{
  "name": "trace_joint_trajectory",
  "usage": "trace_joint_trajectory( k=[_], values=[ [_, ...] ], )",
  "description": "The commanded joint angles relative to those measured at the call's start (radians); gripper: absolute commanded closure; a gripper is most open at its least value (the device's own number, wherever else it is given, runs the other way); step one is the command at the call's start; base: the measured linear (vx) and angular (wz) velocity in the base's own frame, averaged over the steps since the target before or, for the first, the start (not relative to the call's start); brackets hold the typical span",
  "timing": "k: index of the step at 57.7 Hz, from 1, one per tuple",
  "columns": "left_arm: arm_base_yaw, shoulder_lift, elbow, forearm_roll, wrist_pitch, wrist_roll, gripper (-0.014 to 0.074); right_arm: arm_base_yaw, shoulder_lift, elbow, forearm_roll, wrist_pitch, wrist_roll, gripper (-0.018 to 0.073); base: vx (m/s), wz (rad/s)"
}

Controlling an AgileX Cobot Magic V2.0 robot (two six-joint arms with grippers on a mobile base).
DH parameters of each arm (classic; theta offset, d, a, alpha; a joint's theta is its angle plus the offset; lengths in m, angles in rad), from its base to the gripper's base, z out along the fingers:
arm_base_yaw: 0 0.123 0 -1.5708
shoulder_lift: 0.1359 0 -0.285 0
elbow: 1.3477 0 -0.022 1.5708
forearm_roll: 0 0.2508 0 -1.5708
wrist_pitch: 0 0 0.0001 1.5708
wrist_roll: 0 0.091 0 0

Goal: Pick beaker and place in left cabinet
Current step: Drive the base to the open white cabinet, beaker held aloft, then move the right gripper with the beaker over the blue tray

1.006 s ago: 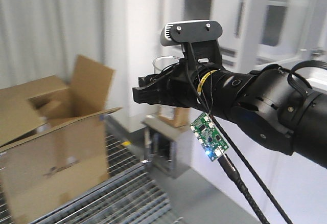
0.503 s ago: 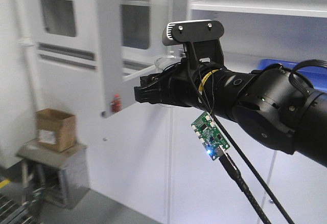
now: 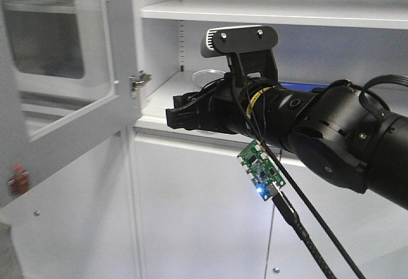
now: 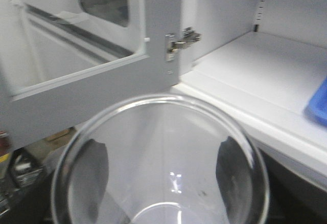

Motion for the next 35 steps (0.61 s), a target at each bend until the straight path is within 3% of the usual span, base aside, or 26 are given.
trace_joint_trajectory(
  k=[1,35],
  values=[
    [-0.006,-0.010,-0.019,-0.010,-0.082,-0.001,0.0603,-0.006,-0.047,-0.037,-0.015,-0.076,0.000,0.0505,0.30,-0.35],
    [-0.006,-0.010,-0.019,-0.010,-0.082,-0.001,0.0603,-0.006,-0.047,-0.037,-0.015,-0.076,0.000,0.0505,0.31,-0.23]
  ],
)
